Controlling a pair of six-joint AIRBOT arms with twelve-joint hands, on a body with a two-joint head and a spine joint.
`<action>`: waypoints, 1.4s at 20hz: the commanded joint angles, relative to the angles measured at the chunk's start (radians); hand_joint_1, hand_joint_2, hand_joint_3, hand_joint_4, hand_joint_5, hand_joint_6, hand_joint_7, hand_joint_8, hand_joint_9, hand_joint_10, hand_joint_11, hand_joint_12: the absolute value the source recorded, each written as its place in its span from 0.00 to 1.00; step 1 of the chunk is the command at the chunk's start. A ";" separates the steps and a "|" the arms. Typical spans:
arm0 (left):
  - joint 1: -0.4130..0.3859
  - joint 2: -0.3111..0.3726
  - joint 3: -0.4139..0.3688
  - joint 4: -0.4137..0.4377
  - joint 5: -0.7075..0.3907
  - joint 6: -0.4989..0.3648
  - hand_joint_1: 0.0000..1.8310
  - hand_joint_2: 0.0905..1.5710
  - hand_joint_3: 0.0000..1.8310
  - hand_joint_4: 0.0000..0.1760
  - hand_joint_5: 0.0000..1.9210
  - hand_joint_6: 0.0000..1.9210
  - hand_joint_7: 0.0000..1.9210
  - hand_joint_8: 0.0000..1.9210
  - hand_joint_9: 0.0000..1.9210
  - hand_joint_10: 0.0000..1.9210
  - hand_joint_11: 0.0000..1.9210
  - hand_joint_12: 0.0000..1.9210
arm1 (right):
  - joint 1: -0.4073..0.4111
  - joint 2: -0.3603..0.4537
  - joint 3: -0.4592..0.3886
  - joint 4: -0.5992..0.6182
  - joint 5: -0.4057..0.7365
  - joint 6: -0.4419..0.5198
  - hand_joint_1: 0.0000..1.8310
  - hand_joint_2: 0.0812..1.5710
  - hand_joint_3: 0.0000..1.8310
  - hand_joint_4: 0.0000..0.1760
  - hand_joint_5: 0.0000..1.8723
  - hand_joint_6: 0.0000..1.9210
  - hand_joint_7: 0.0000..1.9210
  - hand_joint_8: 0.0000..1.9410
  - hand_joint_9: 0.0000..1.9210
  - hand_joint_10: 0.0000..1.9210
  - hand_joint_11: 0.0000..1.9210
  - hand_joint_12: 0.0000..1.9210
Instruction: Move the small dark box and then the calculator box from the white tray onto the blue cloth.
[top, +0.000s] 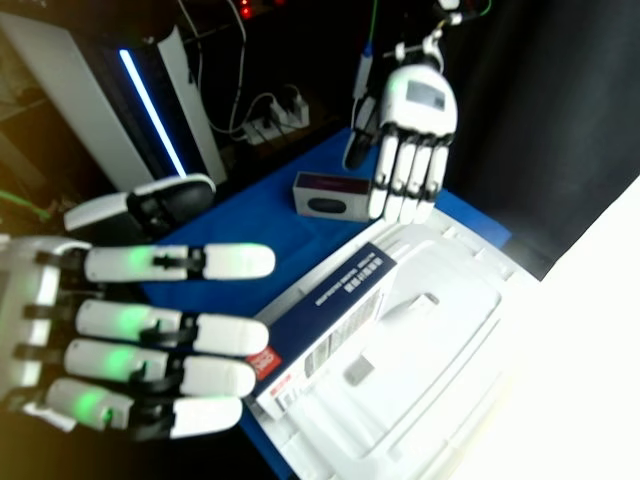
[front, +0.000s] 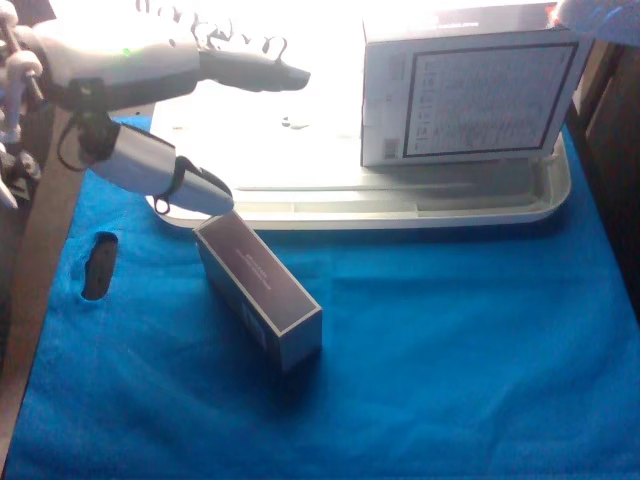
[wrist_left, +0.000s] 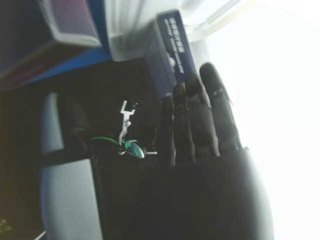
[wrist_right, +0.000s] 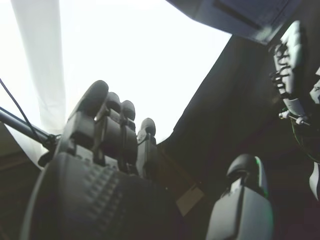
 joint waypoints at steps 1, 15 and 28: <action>-0.027 0.004 0.006 -0.078 -0.051 0.014 0.40 0.58 0.00 0.11 0.13 0.00 0.19 0.00 0.21 0.00 0.03 0.52 | 0.019 -0.003 0.009 0.018 0.078 0.009 0.39 0.43 0.00 0.68 0.15 0.00 0.19 0.00 0.16 0.01 0.00 0.48; -0.057 -0.027 0.039 -0.144 -0.046 0.081 0.45 0.53 0.00 0.22 0.14 0.00 0.18 0.00 0.21 0.00 0.00 0.57 | 0.322 -0.098 0.158 -0.441 -0.519 0.099 0.41 0.41 0.00 0.05 0.20 0.00 0.22 0.00 0.23 0.00 0.05 0.54; -0.067 -0.035 0.052 -0.164 -0.054 0.085 0.44 0.54 0.00 0.25 0.07 0.00 0.17 0.00 0.19 0.00 0.00 0.51 | 0.322 -0.149 0.195 -0.520 -0.659 0.105 0.48 0.43 0.00 0.00 0.33 0.00 0.32 0.00 0.31 0.01 0.11 0.53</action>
